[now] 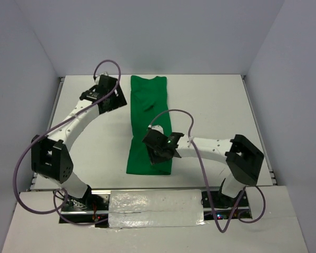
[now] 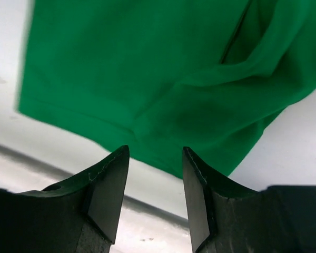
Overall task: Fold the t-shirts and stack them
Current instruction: Rotate the tshirt 90 degrees
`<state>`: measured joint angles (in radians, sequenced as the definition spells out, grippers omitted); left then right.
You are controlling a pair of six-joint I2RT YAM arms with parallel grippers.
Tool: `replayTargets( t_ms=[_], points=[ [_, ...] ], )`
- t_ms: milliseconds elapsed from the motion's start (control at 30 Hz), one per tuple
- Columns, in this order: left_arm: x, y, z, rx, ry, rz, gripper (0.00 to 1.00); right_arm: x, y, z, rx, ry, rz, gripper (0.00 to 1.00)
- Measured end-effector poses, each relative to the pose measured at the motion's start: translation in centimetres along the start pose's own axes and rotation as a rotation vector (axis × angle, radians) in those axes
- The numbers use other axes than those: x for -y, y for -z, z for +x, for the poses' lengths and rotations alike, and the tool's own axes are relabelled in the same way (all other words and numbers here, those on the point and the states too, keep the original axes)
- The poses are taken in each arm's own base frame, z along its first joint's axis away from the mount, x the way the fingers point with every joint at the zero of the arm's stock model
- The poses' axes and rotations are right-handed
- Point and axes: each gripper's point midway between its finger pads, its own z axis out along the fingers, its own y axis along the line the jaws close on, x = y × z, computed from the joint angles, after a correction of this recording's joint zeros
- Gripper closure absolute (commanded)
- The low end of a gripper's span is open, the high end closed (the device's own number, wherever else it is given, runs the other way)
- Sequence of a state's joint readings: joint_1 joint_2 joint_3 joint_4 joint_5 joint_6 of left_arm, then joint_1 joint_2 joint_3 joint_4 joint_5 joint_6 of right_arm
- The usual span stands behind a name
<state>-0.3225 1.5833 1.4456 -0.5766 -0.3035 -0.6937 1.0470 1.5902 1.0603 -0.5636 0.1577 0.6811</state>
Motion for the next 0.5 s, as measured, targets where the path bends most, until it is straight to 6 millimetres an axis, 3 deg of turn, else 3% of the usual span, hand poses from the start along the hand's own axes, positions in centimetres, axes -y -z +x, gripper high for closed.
replayTargets(
  t_ms=[100,167,333,500],
  points=[
    [-3.2,-1.8,4.9,-0.117,-0.027,-0.106,0.09,0.3,-1.6,1.7,-0.051,0.02,0.044,0.51],
    [-4.7,-2.1,6.9,-0.166,-0.045,-0.152,0.09,0.2,-2.1,2.3,-0.065,0.026,0.055,0.52],
    [-5.1,-2.1,7.1,-0.171,-0.051,-0.17,0.1,0.1,-3.0,3.2,-0.088,0.036,0.069,0.58],
    [-5.1,-2.1,7.1,-0.167,-0.05,-0.171,0.1,0.3,-3.7,3.6,-0.094,0.036,0.09,0.87]
  ],
)
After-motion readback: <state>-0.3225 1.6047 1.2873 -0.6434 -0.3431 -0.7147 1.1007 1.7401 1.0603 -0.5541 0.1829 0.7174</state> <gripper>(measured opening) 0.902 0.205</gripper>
